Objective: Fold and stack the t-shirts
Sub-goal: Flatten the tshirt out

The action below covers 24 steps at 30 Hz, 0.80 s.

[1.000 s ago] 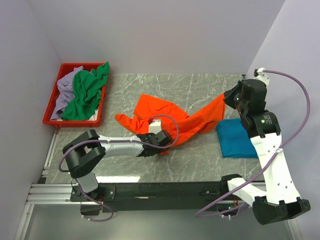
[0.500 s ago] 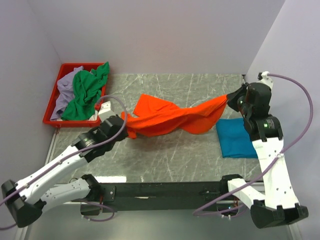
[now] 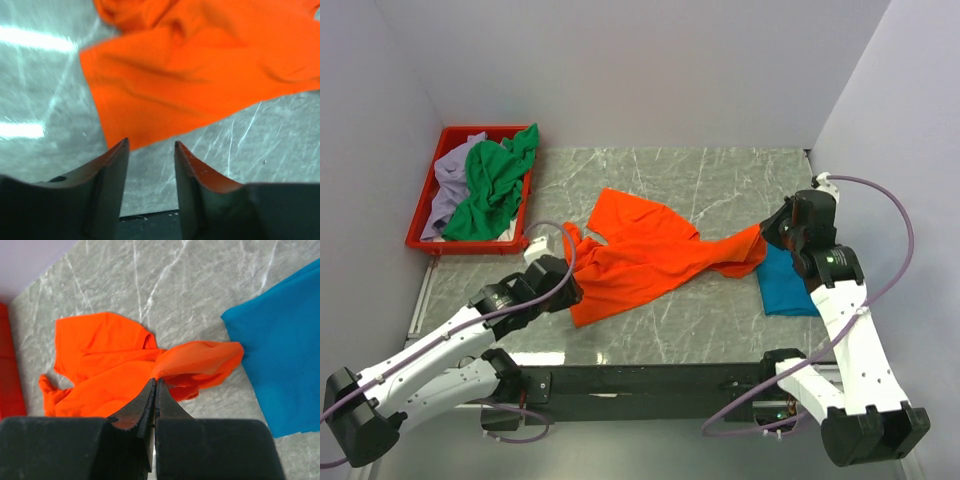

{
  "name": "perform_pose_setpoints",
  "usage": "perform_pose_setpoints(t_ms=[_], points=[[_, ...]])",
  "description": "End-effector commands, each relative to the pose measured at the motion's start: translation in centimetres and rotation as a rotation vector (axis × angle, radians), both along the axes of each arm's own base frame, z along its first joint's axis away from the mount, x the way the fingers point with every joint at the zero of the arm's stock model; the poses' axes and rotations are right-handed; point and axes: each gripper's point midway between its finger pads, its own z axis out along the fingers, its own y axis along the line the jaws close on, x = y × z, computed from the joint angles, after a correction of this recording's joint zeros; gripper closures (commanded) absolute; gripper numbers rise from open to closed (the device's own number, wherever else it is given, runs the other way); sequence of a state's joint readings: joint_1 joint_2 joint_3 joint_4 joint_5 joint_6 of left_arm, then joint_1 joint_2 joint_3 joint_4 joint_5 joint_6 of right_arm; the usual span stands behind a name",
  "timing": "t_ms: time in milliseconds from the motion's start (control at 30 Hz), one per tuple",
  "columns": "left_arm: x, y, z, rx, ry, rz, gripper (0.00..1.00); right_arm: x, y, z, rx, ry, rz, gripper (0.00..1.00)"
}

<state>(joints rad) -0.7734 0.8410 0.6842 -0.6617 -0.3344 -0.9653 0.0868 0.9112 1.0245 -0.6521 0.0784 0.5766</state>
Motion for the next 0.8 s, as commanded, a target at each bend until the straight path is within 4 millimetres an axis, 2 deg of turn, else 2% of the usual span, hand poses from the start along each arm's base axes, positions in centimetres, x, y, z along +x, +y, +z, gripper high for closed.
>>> perform_pose_setpoints(t_ms=[0, 33, 100, 133, 233, 333, 500, 600, 767], points=[[-0.9, -1.6, -1.3, -0.137, 0.045, 0.007, 0.55, 1.7, -1.0, 1.6, -0.038, -0.062, -0.035, 1.00], [-1.7, -1.5, -2.7, -0.134, 0.074, 0.005, 0.59, 2.0, -1.0, 1.9, -0.039, -0.064, -0.036, 1.00], [-2.3, -1.4, -3.8, -0.158, 0.097, 0.058, 0.62, 2.3, -0.7, 1.9, -0.035, -0.055, -0.021, 1.00], [-3.3, -1.4, -4.7, -0.156, 0.113, 0.054, 0.64, 2.5, -0.5, 1.8, -0.031, -0.051, -0.013, 1.00], [-4.7, -1.4, -6.1, -0.166, 0.143, 0.097, 0.63, 2.6, -0.4, 1.6, -0.022, -0.060, -0.010, 1.00], [-5.2, -1.6, -7.2, -0.158, 0.168, 0.121, 0.60, 2.8, -0.2, 1.3, -0.016, -0.056, -0.002, 1.00], [-4.7, -0.6, -8.3, -0.056, 0.175, 0.200, 0.53, 2.8, 0.2, 1.0, 0.000, -0.054, 0.016, 1.00], [-3.9, -0.3, -8.2, -0.016, 0.144, 0.222, 0.50, 2.7, 0.4, 0.8, 0.000, -0.054, 0.024, 1.00], [-2.6, -1.2, -7.8, 0.015, 0.104, 0.206, 0.47, 2.7, 0.4, 0.5, 0.002, -0.051, 0.027, 1.00]])
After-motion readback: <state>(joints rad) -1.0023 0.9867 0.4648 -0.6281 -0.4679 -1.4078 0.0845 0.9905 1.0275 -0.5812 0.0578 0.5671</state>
